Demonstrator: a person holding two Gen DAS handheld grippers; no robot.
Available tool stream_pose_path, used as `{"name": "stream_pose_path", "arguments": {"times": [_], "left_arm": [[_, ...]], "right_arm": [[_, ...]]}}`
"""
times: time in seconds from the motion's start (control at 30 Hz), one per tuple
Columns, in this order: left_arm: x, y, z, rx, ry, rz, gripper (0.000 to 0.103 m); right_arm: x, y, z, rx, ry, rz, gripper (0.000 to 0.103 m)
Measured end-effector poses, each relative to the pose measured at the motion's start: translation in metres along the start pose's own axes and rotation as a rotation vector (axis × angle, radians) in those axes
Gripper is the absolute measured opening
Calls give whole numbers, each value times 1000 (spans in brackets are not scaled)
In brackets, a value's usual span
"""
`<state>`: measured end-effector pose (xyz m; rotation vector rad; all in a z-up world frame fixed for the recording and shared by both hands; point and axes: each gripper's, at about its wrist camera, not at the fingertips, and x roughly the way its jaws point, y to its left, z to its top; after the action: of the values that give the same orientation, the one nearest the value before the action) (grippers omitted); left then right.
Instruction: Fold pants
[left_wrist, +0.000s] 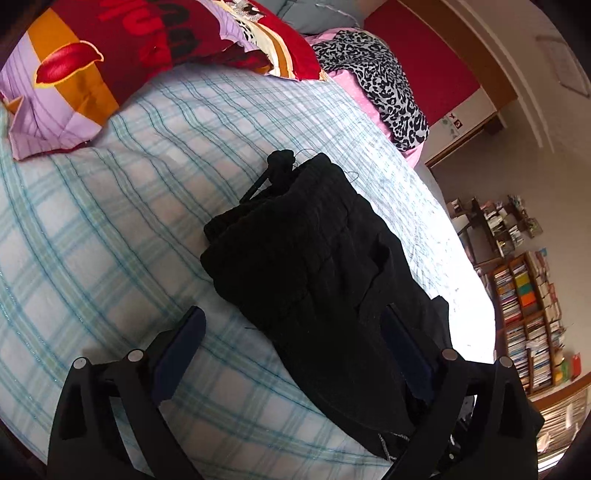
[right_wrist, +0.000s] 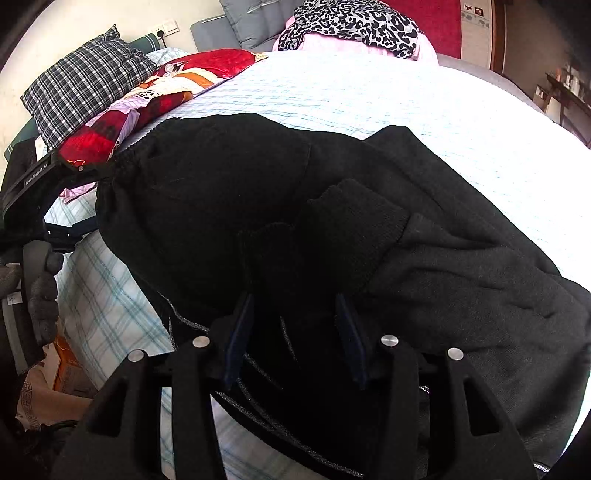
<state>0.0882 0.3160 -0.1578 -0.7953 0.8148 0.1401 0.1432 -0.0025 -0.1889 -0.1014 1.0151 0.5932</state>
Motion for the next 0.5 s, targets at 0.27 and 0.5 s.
{"name": "stream_pose_path", "arguments": {"times": [0.27,0.5], "left_arm": [[21,0,12,-27,-19,-93,96],[23,-6,15,-31,-22,-134,45]], "right_arm": [[0,-1,-1,7,-5,2,48],[-1,-2,-2,11,-9,3,48]]}}
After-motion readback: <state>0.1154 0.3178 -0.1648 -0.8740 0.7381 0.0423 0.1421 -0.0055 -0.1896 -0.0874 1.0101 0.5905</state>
